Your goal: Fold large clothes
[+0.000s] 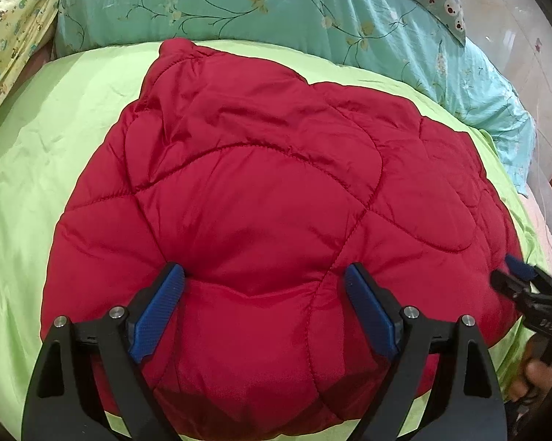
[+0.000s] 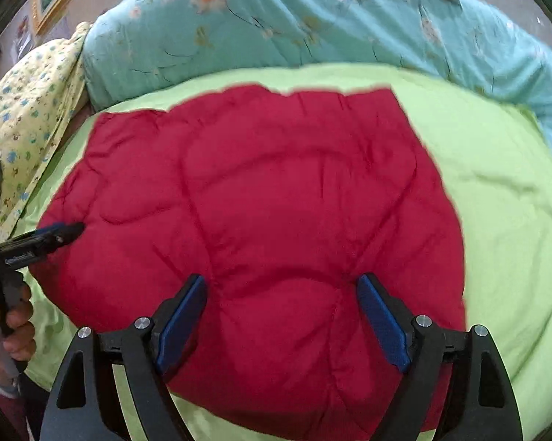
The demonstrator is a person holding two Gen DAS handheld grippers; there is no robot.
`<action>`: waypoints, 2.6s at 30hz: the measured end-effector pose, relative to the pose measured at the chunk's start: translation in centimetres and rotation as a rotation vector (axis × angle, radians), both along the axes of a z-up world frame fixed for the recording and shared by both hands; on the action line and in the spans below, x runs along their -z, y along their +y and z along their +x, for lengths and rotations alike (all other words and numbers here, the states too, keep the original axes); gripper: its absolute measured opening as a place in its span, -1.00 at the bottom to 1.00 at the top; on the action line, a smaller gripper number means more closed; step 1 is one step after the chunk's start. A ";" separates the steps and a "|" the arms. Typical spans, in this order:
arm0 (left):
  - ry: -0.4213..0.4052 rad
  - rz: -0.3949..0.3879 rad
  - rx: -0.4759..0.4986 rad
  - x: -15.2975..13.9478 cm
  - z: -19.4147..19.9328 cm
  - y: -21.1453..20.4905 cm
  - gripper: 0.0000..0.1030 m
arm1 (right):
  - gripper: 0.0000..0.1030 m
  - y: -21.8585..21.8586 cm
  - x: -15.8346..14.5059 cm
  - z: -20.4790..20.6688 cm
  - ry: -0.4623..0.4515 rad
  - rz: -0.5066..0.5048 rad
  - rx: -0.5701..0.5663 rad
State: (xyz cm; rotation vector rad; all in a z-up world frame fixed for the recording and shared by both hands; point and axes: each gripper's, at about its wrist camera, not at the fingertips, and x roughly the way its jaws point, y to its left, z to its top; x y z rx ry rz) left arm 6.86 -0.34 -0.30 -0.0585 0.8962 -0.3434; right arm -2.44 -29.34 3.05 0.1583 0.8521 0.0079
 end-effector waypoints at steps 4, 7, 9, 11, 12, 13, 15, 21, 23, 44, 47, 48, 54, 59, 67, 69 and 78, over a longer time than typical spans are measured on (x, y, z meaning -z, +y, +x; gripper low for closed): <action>-0.008 -0.002 0.001 -0.1 -0.3 0.3 0.74 | 0.73 -0.3 0.4 0.1 0.001 0.007 0.010; -0.020 -0.021 0.003 -0.7 -1.2 0.8 0.74 | 0.73 -0.2 0.4 -0.1 -0.009 0.006 0.014; -0.019 -0.025 0.009 -1.0 -1.7 1.2 0.74 | 0.73 -0.1 0.4 -0.1 -0.012 0.000 0.017; -0.019 -0.037 0.008 -1.2 -2.1 1.6 0.74 | 0.73 0.0 0.4 -0.3 -0.014 0.000 0.020; -0.019 -0.046 0.003 -1.4 -2.3 1.9 0.74 | 0.73 0.0 0.4 -0.4 -0.015 0.001 0.021; -0.017 -0.055 -0.001 -1.4 -2.4 2.2 0.74 | 0.73 -0.1 0.5 -0.4 -0.016 0.002 0.021; -0.017 -0.066 -0.006 -1.3 -2.7 2.6 0.74 | 0.73 -0.2 0.5 -0.6 -0.016 0.005 0.023; -0.017 -0.037 -0.012 -0.4 -2.8 2.6 0.74 | 0.73 -0.1 0.4 -0.9 -0.013 0.010 0.036; -0.021 -0.039 -0.016 -0.6 -3.1 2.7 0.74 | 0.73 -0.2 0.4 -1.1 -0.010 0.011 0.041; -0.020 -0.072 0.014 -2.2 -4.3 3.2 0.74 | 0.74 1.8 -3.1 -3.6 -0.075 0.002 -0.025; -0.024 -0.048 0.039 -2.7 -3.9 2.2 0.74 | 0.72 2.5 -3.8 -2.4 -0.074 0.009 -0.069; -0.027 -0.043 0.045 -2.8 -3.7 2.0 0.74 | 0.72 2.7 -4.0 -1.9 -0.076 0.008 -0.082; -0.052 -0.031 0.067 -3.8 -1.6 0.8 0.74 | 0.38 3.1 -4.1 1.5 -0.053 0.001 -0.126; -0.023 -0.033 0.070 -3.6 3.3 -0.5 0.74 | -0.06 1.7 -3.8 5.9 -0.009 0.035 -0.101; 0.049 0.061 -0.007 -0.8 9.8 -2.6 0.74 | -0.11 -1.4 -1.0 11.6 0.089 0.044 -0.004; 0.070 0.066 -0.012 -0.3 10.8 -2.7 0.74 | -0.13 -2.2 -0.6 11.9 0.084 0.061 0.019; 0.056 0.046 -0.042 -1.2 9.7 -1.8 0.74 | -0.13 -2.6 0.0 11.7 0.046 0.080 0.042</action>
